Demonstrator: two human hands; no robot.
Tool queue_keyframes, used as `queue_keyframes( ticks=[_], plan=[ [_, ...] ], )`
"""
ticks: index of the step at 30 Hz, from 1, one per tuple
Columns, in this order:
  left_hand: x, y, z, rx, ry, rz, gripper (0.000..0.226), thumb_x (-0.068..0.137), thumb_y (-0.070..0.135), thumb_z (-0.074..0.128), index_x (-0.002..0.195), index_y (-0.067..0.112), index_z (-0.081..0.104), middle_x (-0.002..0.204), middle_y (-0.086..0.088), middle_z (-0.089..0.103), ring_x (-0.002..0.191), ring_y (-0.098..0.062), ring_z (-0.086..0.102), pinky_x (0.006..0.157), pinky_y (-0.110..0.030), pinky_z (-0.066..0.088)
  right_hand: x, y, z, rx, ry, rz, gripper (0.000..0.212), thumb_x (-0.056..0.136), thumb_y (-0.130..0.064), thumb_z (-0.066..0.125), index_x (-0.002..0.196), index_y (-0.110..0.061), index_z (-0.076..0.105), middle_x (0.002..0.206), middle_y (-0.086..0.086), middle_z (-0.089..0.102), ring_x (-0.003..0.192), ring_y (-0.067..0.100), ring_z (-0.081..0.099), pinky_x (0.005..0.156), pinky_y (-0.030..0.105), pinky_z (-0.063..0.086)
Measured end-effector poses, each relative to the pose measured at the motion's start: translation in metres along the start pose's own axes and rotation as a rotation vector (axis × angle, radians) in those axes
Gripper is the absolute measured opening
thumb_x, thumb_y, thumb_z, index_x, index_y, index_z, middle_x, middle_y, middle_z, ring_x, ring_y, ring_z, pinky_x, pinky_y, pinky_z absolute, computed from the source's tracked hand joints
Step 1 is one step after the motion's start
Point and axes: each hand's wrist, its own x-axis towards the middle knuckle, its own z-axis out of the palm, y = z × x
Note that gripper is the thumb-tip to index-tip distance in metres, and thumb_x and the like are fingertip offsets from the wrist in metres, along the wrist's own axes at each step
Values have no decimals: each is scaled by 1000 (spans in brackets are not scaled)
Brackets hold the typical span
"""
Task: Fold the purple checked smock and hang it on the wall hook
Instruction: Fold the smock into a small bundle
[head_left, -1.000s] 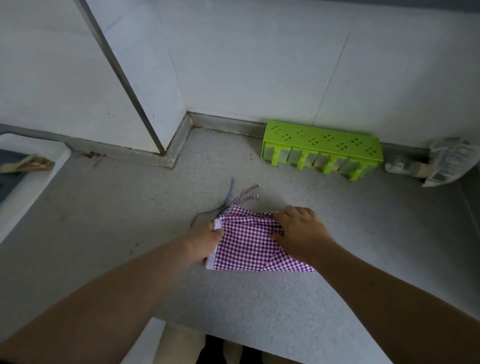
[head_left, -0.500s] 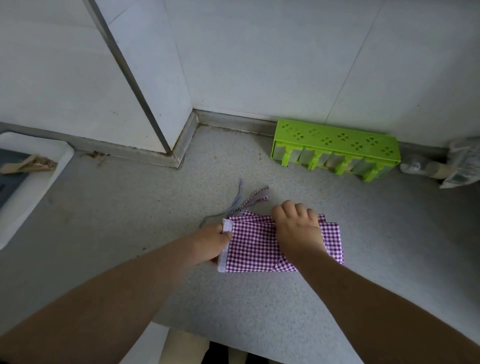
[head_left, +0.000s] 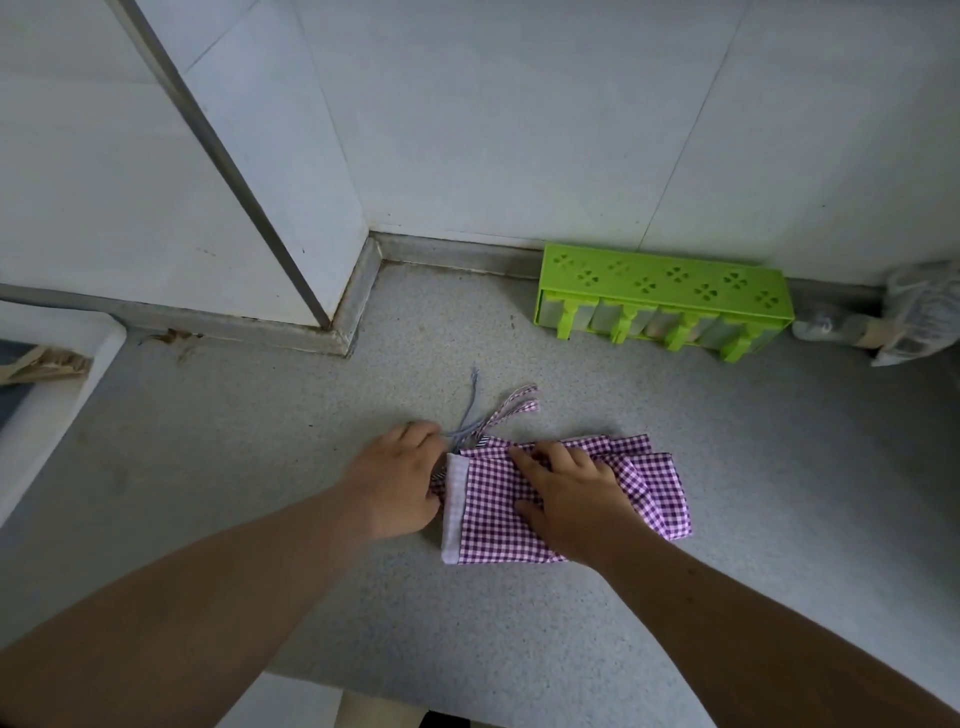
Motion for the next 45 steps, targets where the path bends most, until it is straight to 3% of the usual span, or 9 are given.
queue_keyframes(
  ticks=[6,12,16,21,24,27,34,39,45],
  plan=[
    [19,-9,-8,44,-84,121,86,91,34,72,163,31,25,167,6,29,152,-20,30,124,-45,33,3,4,-2,116,-25,42,72,96,-65,44,159,-50,12,163,-8,21,150,25,20,122,55,14],
    [19,-25,-5,302,9,26,74,101,56,47,163,24,25,158,-4,36,134,-26,49,104,-43,50,4,6,2,130,-30,91,75,96,-67,43,159,-50,7,163,-7,18,150,27,20,122,56,15],
    [24,-39,-18,425,51,-59,55,102,57,38,144,21,43,140,-8,47,118,-25,55,91,-42,53,6,5,3,123,-29,130,77,95,-69,42,160,-49,3,164,-5,18,150,29,21,122,57,19],
    [23,-27,-20,265,142,347,57,105,56,34,152,25,35,158,-4,34,143,-24,37,121,-46,34,9,-1,0,117,-45,160,78,95,-70,41,159,-50,2,164,-3,18,149,30,22,121,56,20],
    [22,1,-10,121,333,629,50,102,52,44,143,23,47,149,-3,48,136,-24,48,117,-44,40,11,-5,-2,134,-37,171,75,96,-70,41,159,-52,4,161,-3,21,147,30,24,120,55,23],
    [30,21,8,202,241,773,53,98,49,48,143,21,50,153,-4,47,138,-27,46,118,-45,41,12,-8,-2,174,14,187,63,101,-57,39,158,-53,13,158,-5,28,144,26,28,120,51,24],
    [41,33,30,132,146,474,76,100,44,44,163,5,24,167,-12,23,152,-27,28,129,-41,23,13,-11,-2,204,132,177,51,105,-31,33,154,-45,30,149,-8,39,141,20,38,119,48,29],
    [44,40,34,93,193,361,71,93,53,51,150,12,42,152,-10,39,136,-25,43,118,-39,40,27,-18,-21,124,191,12,49,102,-26,47,146,-40,34,140,-2,39,113,23,60,95,43,55],
    [43,19,54,85,380,364,65,85,60,58,130,13,64,132,-9,59,108,-27,64,91,-39,59,65,-19,-36,-69,142,-109,34,100,-22,56,134,-27,54,124,4,43,102,28,62,82,45,59]
  ],
)
